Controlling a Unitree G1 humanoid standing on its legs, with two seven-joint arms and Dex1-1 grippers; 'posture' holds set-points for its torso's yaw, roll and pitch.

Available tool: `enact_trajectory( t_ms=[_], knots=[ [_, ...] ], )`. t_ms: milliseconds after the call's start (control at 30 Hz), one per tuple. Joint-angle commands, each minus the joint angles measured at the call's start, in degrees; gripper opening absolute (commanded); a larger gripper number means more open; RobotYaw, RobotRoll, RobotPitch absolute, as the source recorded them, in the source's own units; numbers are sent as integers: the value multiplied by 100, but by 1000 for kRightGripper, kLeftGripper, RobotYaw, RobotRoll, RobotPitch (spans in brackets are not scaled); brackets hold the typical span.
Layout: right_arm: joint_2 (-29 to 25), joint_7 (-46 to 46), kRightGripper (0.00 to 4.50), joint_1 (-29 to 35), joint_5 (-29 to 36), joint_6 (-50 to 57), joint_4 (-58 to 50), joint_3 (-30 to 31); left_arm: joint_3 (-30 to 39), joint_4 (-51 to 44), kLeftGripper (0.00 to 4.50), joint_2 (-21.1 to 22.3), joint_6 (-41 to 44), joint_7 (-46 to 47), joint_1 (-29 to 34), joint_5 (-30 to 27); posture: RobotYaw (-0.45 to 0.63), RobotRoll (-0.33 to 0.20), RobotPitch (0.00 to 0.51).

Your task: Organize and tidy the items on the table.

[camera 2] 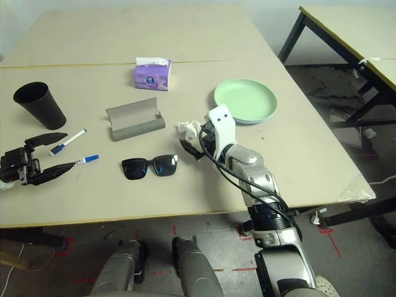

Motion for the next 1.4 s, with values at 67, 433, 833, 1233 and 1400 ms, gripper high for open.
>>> enact_trajectory(
  t_ms=[67,433,833,1233,1400],
  knots=[
    [121,59,4481,-233,-135,-307,479,110,51,-216,4500,5,71,46,151,-15,34,0,196],
    [247,98,2743,-431,-198,-564,773,91,62,-419,4500,-71,92,184,338,-56,37,0,190],
    [218,128,32,-327,-127,-504,597,0,8,-470,4500,-138,124,222,301,-74,24,0,187],
    [-659,5,32,-725,299,335,-161,-963,-35,-382,4500,-178,143,185,257,-32,3,0,188],
    [-1086,37,32,-1260,109,71,559,-1038,-80,-353,4500,-219,141,182,208,-7,1,0,190]
  ],
)
